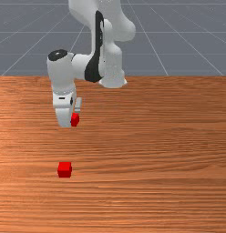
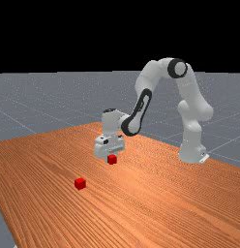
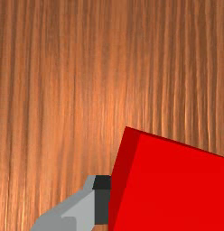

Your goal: Stack all the cube

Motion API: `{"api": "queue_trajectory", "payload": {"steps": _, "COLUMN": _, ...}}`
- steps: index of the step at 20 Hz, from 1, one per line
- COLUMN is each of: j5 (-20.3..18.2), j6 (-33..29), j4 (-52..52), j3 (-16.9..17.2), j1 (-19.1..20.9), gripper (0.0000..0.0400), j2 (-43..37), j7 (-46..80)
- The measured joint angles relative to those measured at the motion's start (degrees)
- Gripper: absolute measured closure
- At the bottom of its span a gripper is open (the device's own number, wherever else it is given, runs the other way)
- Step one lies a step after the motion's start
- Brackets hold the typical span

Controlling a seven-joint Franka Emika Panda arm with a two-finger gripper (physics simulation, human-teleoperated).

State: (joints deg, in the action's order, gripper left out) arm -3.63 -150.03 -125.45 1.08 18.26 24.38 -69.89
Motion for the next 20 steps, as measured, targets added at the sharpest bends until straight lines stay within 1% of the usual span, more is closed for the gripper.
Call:
{"api": "queue_trajectory", "payload": {"steps": 3, "j5": 0.7, "j6": 6.6, "j4": 12.2, "j3": 0.2, "j1": -1.4, "gripper": 0.0192, "j2": 6.7, "j7": 2.3}}
{"api": "queue_trajectory", "payload": {"steps": 4, "j5": 1.8, "j6": 3.9, "j4": 12.7, "j3": 1.1, "j1": -2.6, "gripper": 0.0192, "j2": 7.3, "j7": 3.8}}
{"api": "queue_trajectory", "payload": {"steps": 5, "j5": 2.5, "j6": 4.8, "j4": 15.3, "j3": 1.5, "j1": -3.4, "gripper": 0.0192, "j2": 8.8, "j7": 4.8}}
{"api": "queue_trajectory", "payload": {"steps": 7, "j5": 2.2, "j6": 7.3, "j4": 20.6, "j3": 1.2, "j1": -3.6, "gripper": 0.0192, "j2": 11.7, "j7": 5.1}}
{"api": "queue_trajectory", "payload": {"steps": 8, "j5": 0.7, "j6": 9.4, "j4": 24.1, "j3": 0.3, "j1": -3.0, "gripper": 0.0192, "j2": 13.5, "j7": 5.2}}
{"api": "queue_trajectory", "payload": {"steps": 9, "j5": 0.8, "j6": 10.8, "j4": 27.4, "j3": 0.2, "j1": -3.2, "gripper": 0.0192, "j2": 15.3, "j7": 5.4}}
{"api": "queue_trajectory", "payload": {"steps": 13, "j5": 1.4, "j6": 19.9, "j4": 44.8, "j3": 0.1, "j1": -4.1, "gripper": 0.0192, "j2": 24.7, "j7": 6.3}}
{"api": "queue_trajectory", "payload": {"steps": 15, "j5": 1.6, "j6": 25.4, "j4": 55.9, "j3": 0.1, "j1": -4.4, "gripper": 0.0192, "j2": 30.6, "j7": 7.0}}
{"api": "queue_trajectory", "payload": {"steps": 16, "j5": 1.8, "j6": 29.1, "j4": 61.7, "j3": 0.2, "j1": -4.7, "gripper": 0.0192, "j2": 33.6, "j7": 7.4}}
{"api": "queue_trajectory", "payload": {"steps": 18, "j5": 1.8, "j6": 28.4, "j4": 62.5, "j3": 0.2, "j1": -4.8, "gripper": 0.0192, "j2": 35.0, "j7": 7.4}}
{"api": "queue_trajectory", "payload": {"steps": 20, "j5": 1.9, "j6": 28.8, "j4": 65.9, "j3": 0.3, "j1": -4.8, "gripper": 0.0192, "j2": 38.6, "j7": 7.6}}
